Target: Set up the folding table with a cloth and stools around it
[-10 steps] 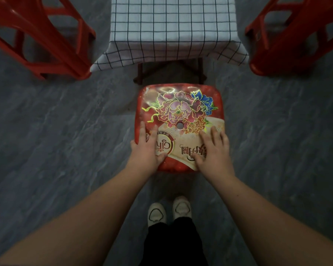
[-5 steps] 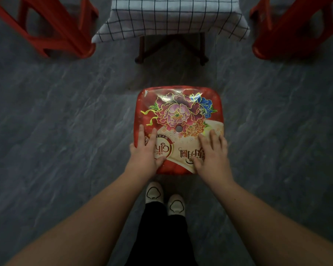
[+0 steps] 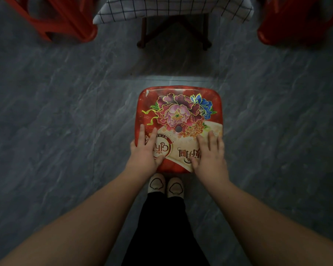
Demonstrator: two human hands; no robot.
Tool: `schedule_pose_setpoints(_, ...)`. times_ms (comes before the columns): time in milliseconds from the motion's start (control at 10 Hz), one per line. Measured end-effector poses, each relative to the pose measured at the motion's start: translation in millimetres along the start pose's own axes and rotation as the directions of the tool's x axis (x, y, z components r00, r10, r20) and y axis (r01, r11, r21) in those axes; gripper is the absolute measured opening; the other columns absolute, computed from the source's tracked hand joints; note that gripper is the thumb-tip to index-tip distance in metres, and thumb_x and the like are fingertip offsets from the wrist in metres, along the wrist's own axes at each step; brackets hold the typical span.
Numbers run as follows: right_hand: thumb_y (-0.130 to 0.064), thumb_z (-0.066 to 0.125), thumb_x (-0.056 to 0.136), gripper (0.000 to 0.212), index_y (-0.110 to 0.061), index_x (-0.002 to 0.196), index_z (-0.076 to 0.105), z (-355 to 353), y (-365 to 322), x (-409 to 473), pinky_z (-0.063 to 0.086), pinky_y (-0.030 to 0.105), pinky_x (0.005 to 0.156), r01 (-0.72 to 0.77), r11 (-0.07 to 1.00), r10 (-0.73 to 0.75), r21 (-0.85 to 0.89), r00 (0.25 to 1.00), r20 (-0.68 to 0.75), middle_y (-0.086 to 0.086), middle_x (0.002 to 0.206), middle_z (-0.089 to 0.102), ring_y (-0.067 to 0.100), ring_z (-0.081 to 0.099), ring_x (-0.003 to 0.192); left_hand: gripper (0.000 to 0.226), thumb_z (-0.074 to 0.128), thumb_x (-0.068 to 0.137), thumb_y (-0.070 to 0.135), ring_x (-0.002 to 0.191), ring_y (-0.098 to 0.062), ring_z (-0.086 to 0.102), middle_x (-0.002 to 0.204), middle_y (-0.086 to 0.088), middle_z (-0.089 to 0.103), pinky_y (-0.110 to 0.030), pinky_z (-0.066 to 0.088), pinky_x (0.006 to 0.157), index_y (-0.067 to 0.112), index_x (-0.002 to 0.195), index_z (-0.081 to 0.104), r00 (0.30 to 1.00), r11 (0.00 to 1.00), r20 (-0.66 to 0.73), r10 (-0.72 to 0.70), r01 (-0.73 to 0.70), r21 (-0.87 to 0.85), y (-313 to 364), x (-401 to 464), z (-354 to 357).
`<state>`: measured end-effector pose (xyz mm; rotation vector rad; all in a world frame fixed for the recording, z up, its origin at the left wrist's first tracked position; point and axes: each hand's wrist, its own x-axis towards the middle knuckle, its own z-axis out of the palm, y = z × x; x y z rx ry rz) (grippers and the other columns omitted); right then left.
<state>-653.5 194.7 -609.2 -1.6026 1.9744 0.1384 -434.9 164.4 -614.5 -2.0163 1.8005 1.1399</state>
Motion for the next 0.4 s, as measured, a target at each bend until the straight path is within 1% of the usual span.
schedule_pose_setpoints(100,-0.034,0.058,0.092,0.079,-0.035,0.157,0.013,-8.2,-2.5,0.4,0.038,0.056,0.111,0.002,0.999,0.002,-0.049,0.997,0.081,0.000,0.167,-0.001,0.029,-0.006,0.152,0.088,0.061,0.092,0.049,0.148,-0.040,0.011,0.163,0.012,-0.023,-0.057,0.038,0.110,0.050,0.154,-0.002,0.998,0.996,0.039,-0.042,0.039,0.076,5.3,0.9,-9.6)
schedule_pose_setpoints(200,-0.028,0.053,0.092,0.075,-0.032,0.158,0.017,-31.0,-8.7,4.1,0.034,0.055,0.114,-0.042,0.998,0.051,-0.042,0.971,0.235,0.000,0.168,0.002,0.029,0.000,0.153,0.072,0.050,0.097,0.045,0.149,-0.039,0.010,0.168,0.001,-0.007,-0.056,0.030,0.116,0.043,0.156,0.009,0.991,0.990,0.120,-0.053,0.036,0.135,11.7,-5.7,-30.5)
schedule_pose_setpoints(300,-0.026,0.047,0.094,0.057,-0.018,0.149,0.036,-61.5,-19.9,-6.4,0.037,0.051,0.112,-0.063,0.998,0.061,-0.003,0.951,0.302,0.008,0.157,0.030,0.031,0.028,0.143,0.064,0.044,0.099,0.039,0.150,-0.036,0.014,0.167,-0.004,0.013,-0.053,0.025,0.119,0.034,0.157,0.018,0.990,0.988,0.137,-0.016,-0.005,0.157,13.6,-32.8,-53.8)
schedule_pose_setpoints(400,-0.026,0.046,0.095,0.051,-0.017,0.145,0.042,-93.1,-34.9,-29.2,0.041,0.049,0.108,-0.003,0.999,0.014,-0.034,0.952,0.307,0.007,0.144,0.044,0.031,0.039,0.133,0.065,0.045,0.098,0.037,0.149,-0.036,0.018,0.165,-0.006,0.022,-0.051,0.024,0.120,0.030,0.158,0.019,0.996,0.983,0.077,0.049,-0.062,0.175,13.9,-65.6,-84.7)
